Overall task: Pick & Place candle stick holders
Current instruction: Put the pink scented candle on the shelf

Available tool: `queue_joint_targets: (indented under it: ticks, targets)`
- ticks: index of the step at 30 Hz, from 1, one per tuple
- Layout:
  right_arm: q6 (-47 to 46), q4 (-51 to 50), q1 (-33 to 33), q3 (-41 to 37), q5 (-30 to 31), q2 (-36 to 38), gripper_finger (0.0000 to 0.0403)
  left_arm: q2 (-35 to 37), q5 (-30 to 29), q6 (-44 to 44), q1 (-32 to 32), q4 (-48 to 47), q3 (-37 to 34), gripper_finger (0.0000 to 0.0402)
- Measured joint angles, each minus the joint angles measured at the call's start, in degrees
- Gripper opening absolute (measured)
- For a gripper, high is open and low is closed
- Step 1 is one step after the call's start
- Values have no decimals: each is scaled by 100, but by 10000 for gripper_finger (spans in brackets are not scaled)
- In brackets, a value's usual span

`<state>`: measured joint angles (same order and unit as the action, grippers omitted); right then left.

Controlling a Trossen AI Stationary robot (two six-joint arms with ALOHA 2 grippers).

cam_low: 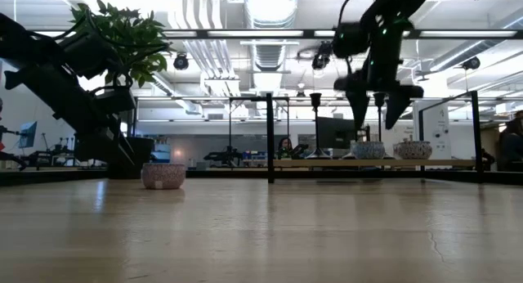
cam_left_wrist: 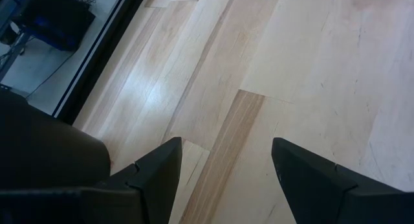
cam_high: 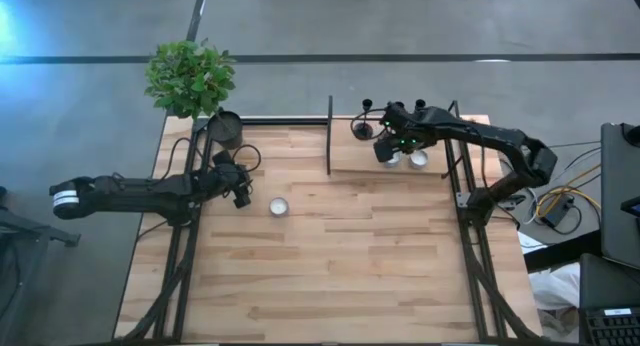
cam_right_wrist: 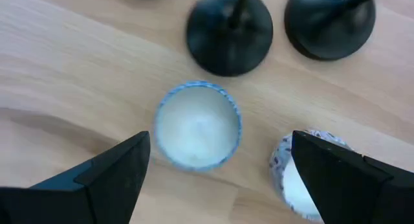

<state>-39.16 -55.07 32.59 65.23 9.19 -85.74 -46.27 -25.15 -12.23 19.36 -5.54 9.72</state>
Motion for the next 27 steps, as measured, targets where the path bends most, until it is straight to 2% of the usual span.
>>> queue_joint_targets:
  ticks: [7, 17, 23, 27]
  targets:
    - [-132, 85, -347, 119, -226, 1063, 366, 0, 0, 0, 0, -1, 0, 246]
    - [-722, 129, -1218, 702, -165, 2481, 366, 1, 0, 0, 1, -2, 0, 245]
    - [-716, 1115, -2213, 1034, -72, 2583, 366, 1, 0, 0, 0, -2, 0, 246]
    - [-610, 1377, -3234, 1200, 665, 2205, 365, 1, 0, 0, -1, 0, 0, 246]
